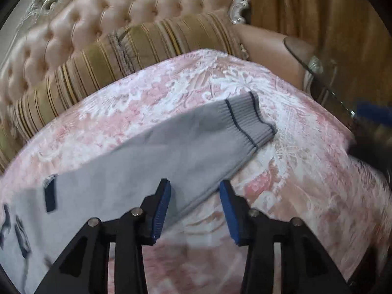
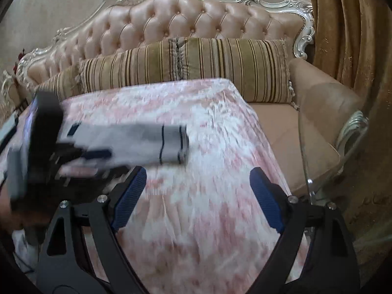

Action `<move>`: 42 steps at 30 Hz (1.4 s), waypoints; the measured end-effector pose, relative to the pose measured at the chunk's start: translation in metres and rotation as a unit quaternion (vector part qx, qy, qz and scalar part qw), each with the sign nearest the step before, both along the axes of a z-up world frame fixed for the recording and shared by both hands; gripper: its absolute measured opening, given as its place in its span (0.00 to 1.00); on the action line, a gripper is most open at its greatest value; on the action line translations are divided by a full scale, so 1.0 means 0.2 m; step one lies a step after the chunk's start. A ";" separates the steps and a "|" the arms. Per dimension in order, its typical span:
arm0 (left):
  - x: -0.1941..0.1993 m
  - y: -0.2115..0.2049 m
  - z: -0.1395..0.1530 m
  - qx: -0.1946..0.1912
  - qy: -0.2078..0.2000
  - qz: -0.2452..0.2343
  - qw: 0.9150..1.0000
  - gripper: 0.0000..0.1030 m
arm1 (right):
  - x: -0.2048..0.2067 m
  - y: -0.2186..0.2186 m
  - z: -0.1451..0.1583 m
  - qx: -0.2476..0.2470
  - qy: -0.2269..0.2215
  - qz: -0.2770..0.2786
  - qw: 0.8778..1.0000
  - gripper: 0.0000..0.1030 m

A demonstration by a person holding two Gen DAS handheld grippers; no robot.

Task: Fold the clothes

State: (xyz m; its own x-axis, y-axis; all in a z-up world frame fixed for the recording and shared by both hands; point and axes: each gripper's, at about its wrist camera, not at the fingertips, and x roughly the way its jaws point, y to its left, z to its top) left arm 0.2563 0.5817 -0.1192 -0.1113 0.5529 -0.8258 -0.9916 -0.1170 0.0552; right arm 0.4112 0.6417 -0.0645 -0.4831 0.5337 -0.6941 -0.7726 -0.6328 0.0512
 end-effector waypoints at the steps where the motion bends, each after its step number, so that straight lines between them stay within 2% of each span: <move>1: -0.03 -0.01 0.01 0.000 -0.011 0.010 1.000 0.08 | -0.04 0.04 0.00 -0.003 -0.006 -0.003 1.000 0.87; 2: -0.07 -0.05 0.04 0.014 -0.034 0.017 0.999 0.08 | -0.07 0.07 -0.01 -0.002 -0.014 -0.005 1.000 0.87; 3: -0.10 -0.10 0.09 0.036 -0.053 0.019 0.998 0.13 | -0.11 0.11 -0.02 -0.002 -0.018 -0.002 1.000 0.87; 4: -0.13 -0.16 0.13 0.051 -0.060 0.023 0.997 0.14 | -0.15 0.15 -0.03 -0.002 -0.021 0.001 1.000 0.87; 5: -0.16 -0.21 0.18 0.060 -0.068 0.027 0.996 0.29 | -0.17 0.18 -0.05 -0.004 -0.025 0.006 1.000 0.87; 6: -0.18 -0.27 0.22 0.070 -0.075 0.030 0.994 0.49 | -0.20 0.21 -0.07 -0.013 -0.029 0.007 0.999 0.87; 7: -0.22 -0.35 0.26 0.081 -0.080 0.042 0.993 0.56 | -0.22 0.23 -0.08 -0.021 -0.033 0.009 0.999 0.87; 8: -0.28 -0.45 0.30 0.096 -0.085 0.062 0.990 0.59 | -0.25 0.26 -0.10 -0.030 -0.037 0.010 0.999 0.87; 12: -0.49 -0.85 0.40 0.137 -0.105 0.127 0.977 0.59 | -0.30 0.29 -0.15 -0.078 -0.025 0.026 0.996 0.87; 16: -0.69 -1.38 0.31 0.162 -0.095 0.221 0.957 0.59 | -0.31 0.21 -0.16 -0.076 -0.039 0.047 0.995 0.87; 18: -0.78 -1.64 0.23 0.168 -0.097 0.271 0.943 0.59 | -0.32 0.18 -0.20 -0.078 -0.057 0.051 0.994 0.87; 20: -0.85 -1.84 0.15 0.174 -0.114 0.307 0.929 0.59 | -0.34 0.16 -0.23 -0.075 -0.072 0.056 0.993 0.71; 21: -0.87 -1.91 0.13 0.175 -0.120 0.317 0.924 0.59 | -0.35 0.15 -0.25 -0.072 -0.079 0.060 0.992 0.54; 23: -0.89 -2.04 0.09 0.178 -0.127 0.330 0.918 0.59 | -0.37 0.11 -0.25 -0.066 -0.082 0.068 0.992 0.34; 25: -0.90 -2.12 0.07 0.182 -0.133 0.335 0.915 0.59 | -0.38 0.08 -0.24 -0.063 -0.081 0.083 0.991 0.06; 29: -0.92 -2.18 0.06 0.196 -0.146 0.328 0.912 0.59 | -0.35 0.03 -0.10 -0.076 -0.036 0.104 0.991 0.05; 31: -0.90 -2.15 0.07 0.205 -0.152 0.319 0.913 0.59 | -0.32 0.04 -0.04 -0.078 -0.018 0.103 0.991 0.05; 32: -0.89 -2.11 0.08 0.209 -0.152 0.306 0.916 0.59 | -0.31 0.05 -0.02 -0.076 -0.017 0.100 0.992 0.05; 35: -0.80 -1.90 0.13 0.212 -0.138 0.250 0.935 0.59 | -0.31 0.05 -0.02 -0.083 -0.022 0.102 0.991 0.05; 38: -0.65 -1.57 0.18 0.201 -0.103 0.158 0.961 0.59 | -0.31 0.01 0.01 -0.112 0.016 0.130 0.985 0.05; 41: -0.46 -1.17 0.20 0.176 -0.044 0.064 0.981 0.59 | -0.32 -0.01 0.11 -0.126 0.060 0.149 0.979 0.05; 42: -0.41 -1.04 0.19 0.165 -0.030 0.037 0.985 0.59 | -0.32 -0.01 0.15 -0.129 0.075 0.154 0.977 0.05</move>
State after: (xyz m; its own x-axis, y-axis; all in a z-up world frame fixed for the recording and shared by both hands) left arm 0.1750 0.3728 -0.0804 -0.1182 0.7851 -0.6080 -0.9799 -0.1912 -0.0564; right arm 0.3470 0.6396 -0.0342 -0.6999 0.1641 -0.6951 -0.5192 -0.7853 0.3374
